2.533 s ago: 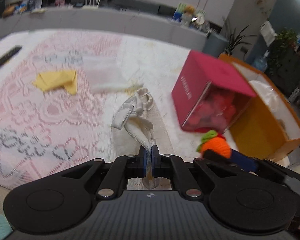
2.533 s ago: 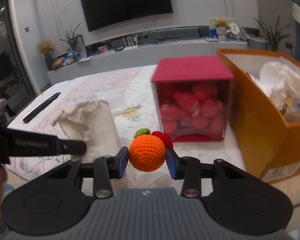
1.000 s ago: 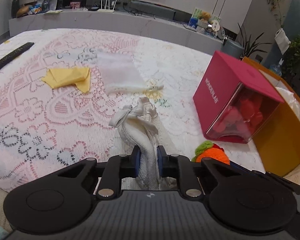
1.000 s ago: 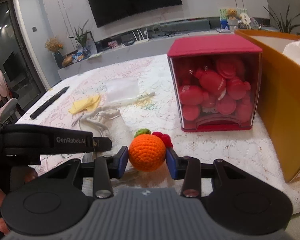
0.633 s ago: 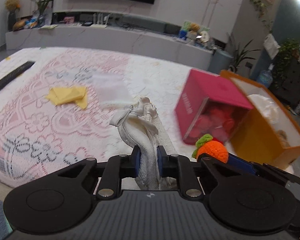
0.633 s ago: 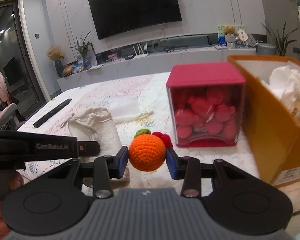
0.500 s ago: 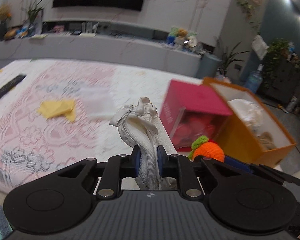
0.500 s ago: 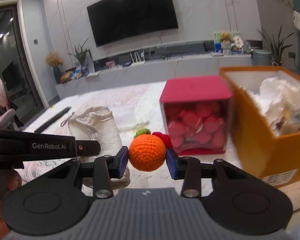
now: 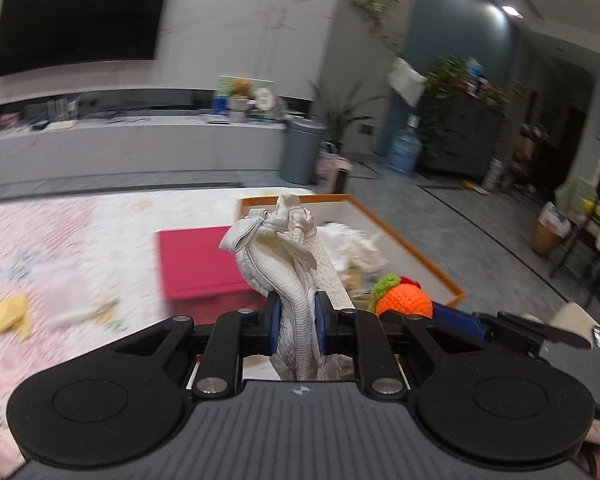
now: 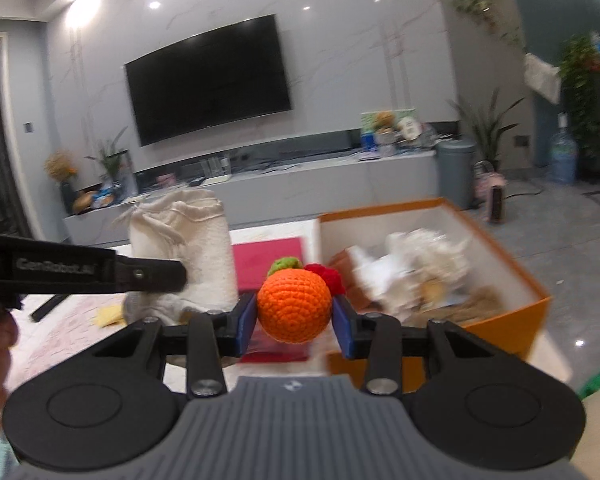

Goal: Organize soft objects
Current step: 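Lift the white cloth bag and orange ball and carry both toward the shoebox, then lower both items into the shoebox and open both grippers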

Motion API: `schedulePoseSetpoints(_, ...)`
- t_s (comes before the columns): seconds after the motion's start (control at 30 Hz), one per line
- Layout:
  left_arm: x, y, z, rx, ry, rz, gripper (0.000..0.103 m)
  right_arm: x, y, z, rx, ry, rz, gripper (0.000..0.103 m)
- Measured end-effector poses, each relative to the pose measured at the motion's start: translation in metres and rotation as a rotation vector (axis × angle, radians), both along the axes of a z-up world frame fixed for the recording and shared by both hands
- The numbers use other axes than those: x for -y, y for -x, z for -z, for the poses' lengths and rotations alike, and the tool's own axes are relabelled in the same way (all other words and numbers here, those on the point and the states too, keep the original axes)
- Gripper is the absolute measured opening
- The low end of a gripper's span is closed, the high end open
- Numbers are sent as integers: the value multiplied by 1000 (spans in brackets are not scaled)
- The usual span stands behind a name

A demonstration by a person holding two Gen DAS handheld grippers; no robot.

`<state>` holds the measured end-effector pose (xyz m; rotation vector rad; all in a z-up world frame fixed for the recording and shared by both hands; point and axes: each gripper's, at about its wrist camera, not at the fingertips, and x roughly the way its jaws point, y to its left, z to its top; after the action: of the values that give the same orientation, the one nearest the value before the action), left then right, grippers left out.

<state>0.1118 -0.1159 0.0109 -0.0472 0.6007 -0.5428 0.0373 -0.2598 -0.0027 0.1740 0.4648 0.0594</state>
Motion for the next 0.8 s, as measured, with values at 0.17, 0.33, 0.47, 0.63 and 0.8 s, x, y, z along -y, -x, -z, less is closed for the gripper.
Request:
schedulePoseSetpoints(0.17, 46, -18, -3, 12, -67, 106, 19, 45, -12, -7, -46, 45, 62, 41)
schedulePoseSetpoints(0.33, 94, -35, -2, 51, -221, 223, 19, 84, -32, -2, -126, 24, 72, 41)
schedulePoseSetpoints(0.47, 124, -57, 9, -6, -312, 266, 19, 104, -53, 6, -205, 49, 61, 41)
schedulePoseSetpoints(0.63, 150, -75, 29, -42, -432, 310, 19, 119, -79, 18, -291, 49, 1, 41)
schedulePoseSetpoints(0.8, 157, -94, 46, -115, -460, 319, 19, 127, -102, 33, -385, 49, -43, 41)
